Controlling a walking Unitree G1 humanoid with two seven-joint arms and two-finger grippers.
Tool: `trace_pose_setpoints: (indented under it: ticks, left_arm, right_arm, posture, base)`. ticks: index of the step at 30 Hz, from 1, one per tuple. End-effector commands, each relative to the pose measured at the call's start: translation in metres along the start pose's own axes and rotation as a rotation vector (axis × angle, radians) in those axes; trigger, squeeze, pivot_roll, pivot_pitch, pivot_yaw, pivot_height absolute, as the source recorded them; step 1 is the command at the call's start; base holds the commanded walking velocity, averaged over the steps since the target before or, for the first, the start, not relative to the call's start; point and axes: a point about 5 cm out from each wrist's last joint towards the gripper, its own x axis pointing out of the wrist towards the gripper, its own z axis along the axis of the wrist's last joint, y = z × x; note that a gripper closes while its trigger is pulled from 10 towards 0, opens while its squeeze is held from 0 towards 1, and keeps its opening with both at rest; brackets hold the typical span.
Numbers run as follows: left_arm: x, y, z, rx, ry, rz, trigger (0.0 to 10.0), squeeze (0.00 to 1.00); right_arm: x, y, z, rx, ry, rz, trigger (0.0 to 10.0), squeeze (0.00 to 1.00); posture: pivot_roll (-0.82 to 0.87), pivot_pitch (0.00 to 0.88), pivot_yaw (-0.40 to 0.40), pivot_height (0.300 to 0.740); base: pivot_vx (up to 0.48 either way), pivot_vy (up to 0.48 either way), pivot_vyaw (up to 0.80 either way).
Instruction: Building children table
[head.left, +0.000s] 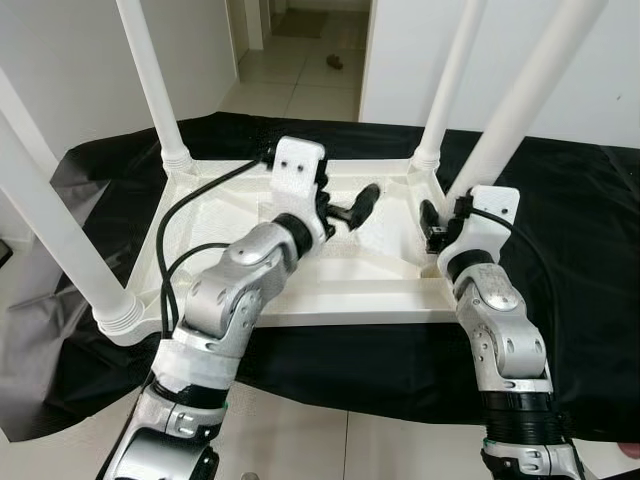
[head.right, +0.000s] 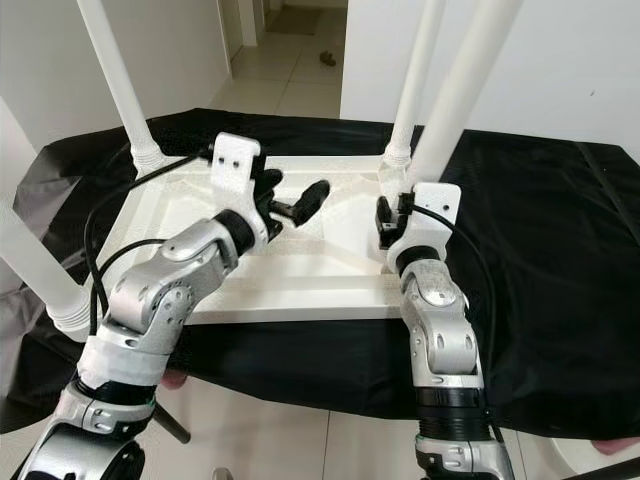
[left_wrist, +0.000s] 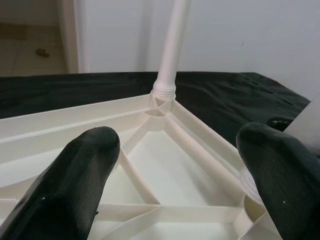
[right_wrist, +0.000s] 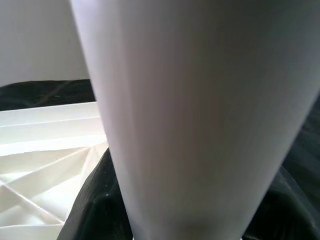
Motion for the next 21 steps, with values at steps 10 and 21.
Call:
trace_pose_setpoints:
  ticks: [10,21]
  left_arm:
    - [-0.007,-0.011,-0.047,0.13,0.053,-0.08,10.0,0.0]
    - [-0.009,-0.054,-0.09,0.235,0.118,-0.374,10.0,0.0]
  right_arm:
    - [-0.01,-0.008,-0.001,0.004,-0.01,-0.068,10.0,0.0]
    - [-0.01,-0.016,0.001,-0.012,-0.012,-0.112,10.0,0.0]
  posture:
    - [0.0,0.052,0.022,0.74]
    - [-0.01,0.057,0.031,0.74]
  base:
    - [0.0,0.0,0.0]
    - [0.0,0.0,0.0]
